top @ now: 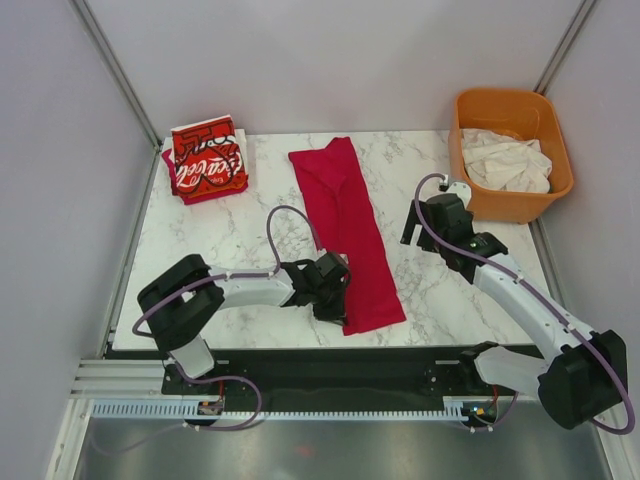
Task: Fold and stack the t-shirts
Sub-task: Fold the tshirt
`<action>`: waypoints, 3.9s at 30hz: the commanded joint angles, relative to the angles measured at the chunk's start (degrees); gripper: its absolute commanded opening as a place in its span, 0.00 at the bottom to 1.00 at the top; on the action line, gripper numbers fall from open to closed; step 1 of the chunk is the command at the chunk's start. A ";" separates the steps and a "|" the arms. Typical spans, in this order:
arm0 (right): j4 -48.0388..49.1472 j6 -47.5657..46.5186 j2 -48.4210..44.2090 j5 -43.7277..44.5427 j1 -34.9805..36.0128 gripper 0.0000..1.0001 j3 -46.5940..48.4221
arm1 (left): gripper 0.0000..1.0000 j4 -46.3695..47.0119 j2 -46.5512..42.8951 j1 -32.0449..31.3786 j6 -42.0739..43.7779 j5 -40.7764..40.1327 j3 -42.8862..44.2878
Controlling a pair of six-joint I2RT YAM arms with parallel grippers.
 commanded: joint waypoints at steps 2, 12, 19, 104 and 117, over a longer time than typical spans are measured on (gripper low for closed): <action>-0.53 -1.44 -1.75 0.57 -0.68 0.98 -0.49 | 0.02 -0.92 2.54 -0.49 -0.55 -3.46 -0.30; 6.30 3.56 -2.89 -19.62 -0.77 0.98 -11.70 | 0.02 -9.79 -13.18 0.04 0.07 -11.19 -8.55; 19.07 13.40 -13.06 -39.34 8.86 0.94 -29.57 | 0.02 -9.80 -18.38 0.12 0.07 -11.19 -15.50; 6.15 3.49 18.00 -15.51 10.22 0.00 16.90 | 0.02 -20.52 -8.37 23.50 19.75 -6.63 22.99; 8.26 2.26 37.08 -13.67 6.71 0.00 27.80 | 0.02 -16.39 14.39 30.53 23.53 -5.57 35.54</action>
